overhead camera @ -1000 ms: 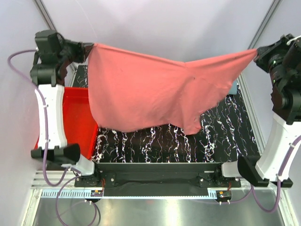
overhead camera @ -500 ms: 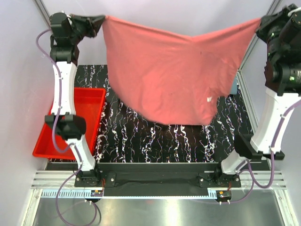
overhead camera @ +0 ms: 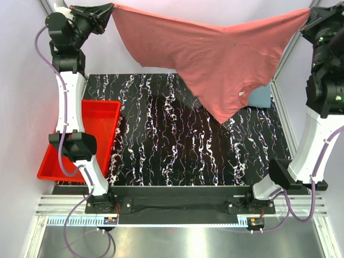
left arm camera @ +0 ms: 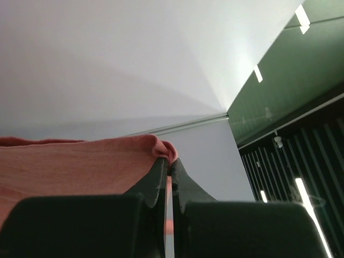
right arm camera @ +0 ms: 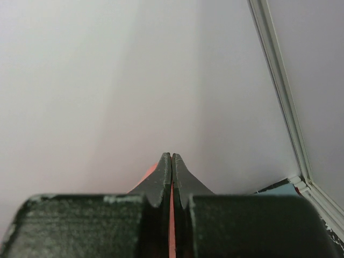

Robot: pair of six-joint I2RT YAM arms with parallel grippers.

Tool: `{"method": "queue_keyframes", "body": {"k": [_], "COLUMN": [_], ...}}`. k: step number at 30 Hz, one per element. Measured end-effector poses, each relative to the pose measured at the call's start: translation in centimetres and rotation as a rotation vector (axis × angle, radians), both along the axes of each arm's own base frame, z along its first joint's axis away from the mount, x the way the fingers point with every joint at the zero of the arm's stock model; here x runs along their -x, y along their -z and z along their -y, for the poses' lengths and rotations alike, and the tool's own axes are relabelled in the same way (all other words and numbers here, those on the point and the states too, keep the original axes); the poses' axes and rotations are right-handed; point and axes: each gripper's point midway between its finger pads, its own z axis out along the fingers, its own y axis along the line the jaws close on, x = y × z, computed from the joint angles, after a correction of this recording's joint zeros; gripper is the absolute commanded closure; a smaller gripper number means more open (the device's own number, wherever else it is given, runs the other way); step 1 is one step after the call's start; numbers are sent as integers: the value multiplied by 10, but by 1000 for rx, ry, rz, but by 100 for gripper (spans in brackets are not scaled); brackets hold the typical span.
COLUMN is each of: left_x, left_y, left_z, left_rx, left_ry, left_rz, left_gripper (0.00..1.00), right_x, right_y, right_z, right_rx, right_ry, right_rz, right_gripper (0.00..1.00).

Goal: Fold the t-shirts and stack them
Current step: Flatten the tshirt out

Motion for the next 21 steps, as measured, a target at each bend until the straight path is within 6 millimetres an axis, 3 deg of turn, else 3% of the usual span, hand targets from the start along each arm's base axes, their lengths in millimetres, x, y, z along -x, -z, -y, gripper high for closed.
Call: {"method": "queue_keyframes", "body": {"k": [3, 11, 14, 18, 21], "left_x": [19, 76, 90, 93, 80], "left_y": [-18, -81, -96, -103, -98], "left_z": [1, -18, -21, -21, -24], "left_rx": [-7, -14, -14, -3, 14], "left_ry": [4, -35, -44, -38, -40], "left_rz": [42, 205, 256, 290, 281], "left_gripper": [100, 100, 100, 100, 100], "right_x": [22, 110, 127, 128, 98], "right_y": [-17, -73, -87, -97, -90], "right_z": [0, 2, 3, 5, 6], "right_rx": [3, 5, 10, 17, 21], "right_ry": [5, 28, 41, 51, 53], "right_rz": [55, 269, 332, 378, 346], "right_gripper": [100, 100, 100, 100, 100]}}
